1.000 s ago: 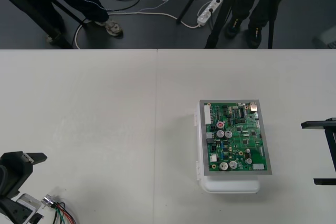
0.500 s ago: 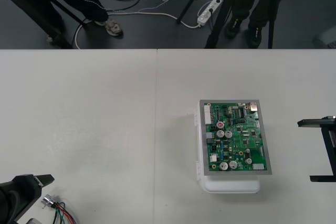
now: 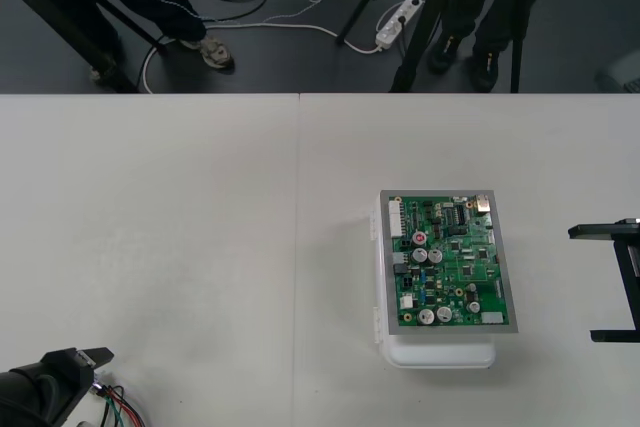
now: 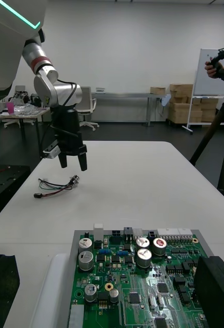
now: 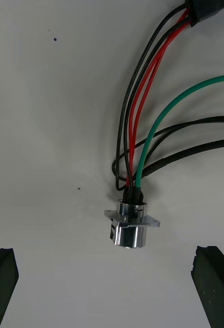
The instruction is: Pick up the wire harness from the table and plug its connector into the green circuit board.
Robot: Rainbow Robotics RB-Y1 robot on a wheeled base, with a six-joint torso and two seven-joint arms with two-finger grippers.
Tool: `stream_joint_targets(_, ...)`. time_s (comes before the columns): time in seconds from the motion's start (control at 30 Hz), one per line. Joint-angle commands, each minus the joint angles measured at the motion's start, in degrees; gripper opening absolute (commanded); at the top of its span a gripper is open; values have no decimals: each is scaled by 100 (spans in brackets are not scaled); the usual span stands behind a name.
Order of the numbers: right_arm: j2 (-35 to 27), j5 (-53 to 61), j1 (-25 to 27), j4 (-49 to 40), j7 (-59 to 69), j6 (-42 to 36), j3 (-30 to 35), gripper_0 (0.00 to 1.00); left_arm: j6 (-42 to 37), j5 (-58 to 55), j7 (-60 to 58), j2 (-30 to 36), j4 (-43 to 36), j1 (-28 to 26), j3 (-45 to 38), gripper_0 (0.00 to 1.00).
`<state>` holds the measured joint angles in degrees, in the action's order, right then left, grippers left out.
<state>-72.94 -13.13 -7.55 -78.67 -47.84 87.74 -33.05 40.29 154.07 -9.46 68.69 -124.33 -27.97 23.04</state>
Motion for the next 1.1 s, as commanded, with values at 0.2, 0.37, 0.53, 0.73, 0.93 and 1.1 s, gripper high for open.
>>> stream_joint_targets(0.2, -98, 109, -150, 36, -208, -20, -53, 100, -1181, 45, 32, -479, 981, 547, 570, 100)
stream_joint_targets(0.37, -98, 118, -159, 54, -208, -20, -53, 100, -1551, 36, 155, -532, 1324, 679, 711, 100)
stream_joint_targets(0.53, -98, 136, -168, 63, -182, -20, -53, 100, -1832, 45, 296, -540, 1596, 811, 860, 100)
stream_joint_targets(0.73, -80, 136, -168, 98, -173, -11, -53, 100, -1867, 36, 428, -576, 1675, 837, 887, 100)
stream_joint_targets(0.93, -72, 144, -168, 115, -155, -20, -53, 100, -1867, 36, 568, -576, 1667, 890, 992, 100)
stream_joint_targets(1.1, -72, 153, -159, 115, -146, -20, -53, 100, -1867, 36, 691, -576, 1675, 916, 1010, 100)
